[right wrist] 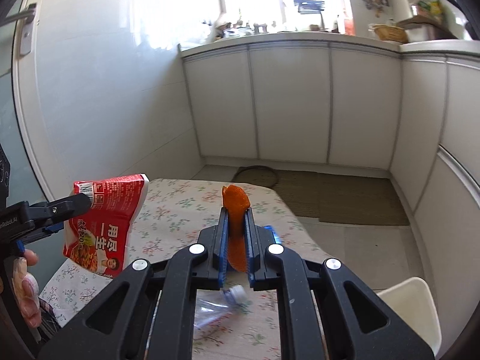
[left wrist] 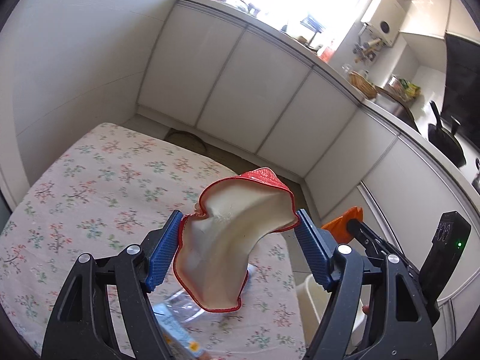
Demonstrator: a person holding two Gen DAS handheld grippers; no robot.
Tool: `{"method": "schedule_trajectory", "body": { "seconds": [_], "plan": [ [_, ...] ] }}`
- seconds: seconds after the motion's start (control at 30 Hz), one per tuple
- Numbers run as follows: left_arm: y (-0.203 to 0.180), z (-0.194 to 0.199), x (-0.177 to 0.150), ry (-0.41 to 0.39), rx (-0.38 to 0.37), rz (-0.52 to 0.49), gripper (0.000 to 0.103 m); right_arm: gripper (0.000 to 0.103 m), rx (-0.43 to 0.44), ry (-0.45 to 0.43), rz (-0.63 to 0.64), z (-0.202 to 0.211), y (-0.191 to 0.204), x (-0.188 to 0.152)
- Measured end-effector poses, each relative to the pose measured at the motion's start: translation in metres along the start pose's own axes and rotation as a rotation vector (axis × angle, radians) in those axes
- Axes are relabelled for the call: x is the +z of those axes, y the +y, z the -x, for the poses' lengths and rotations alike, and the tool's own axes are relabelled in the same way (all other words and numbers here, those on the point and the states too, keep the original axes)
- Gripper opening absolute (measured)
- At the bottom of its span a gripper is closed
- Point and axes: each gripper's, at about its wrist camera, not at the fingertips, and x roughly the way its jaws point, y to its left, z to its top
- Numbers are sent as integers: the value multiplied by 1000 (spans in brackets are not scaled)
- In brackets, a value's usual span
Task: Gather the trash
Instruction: 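Carry both items to the bin and open the right tool to drop the snack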
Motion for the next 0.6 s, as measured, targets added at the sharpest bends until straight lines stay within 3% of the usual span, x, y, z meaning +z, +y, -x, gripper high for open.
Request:
{"method": "schedule_trajectory", "body": {
  "seconds": [0.33,0.5,0.57,0.6],
  "plan": [
    [-93,-42,-24,91,-111,-119,72,10,-186,14,-175,38,-109,-30],
    [-134,-62,-39,140,-170,-165,72,16,-288,20,-285,64,-155,-41],
    [-152,-71,-46,161,-193,-185,72,23,-327,-3,-333,78,-171,-45],
    [-158,-73,-50,168,-201,-192,72,38,-345,-15,-346,82,-175,-44]
  ]
}}
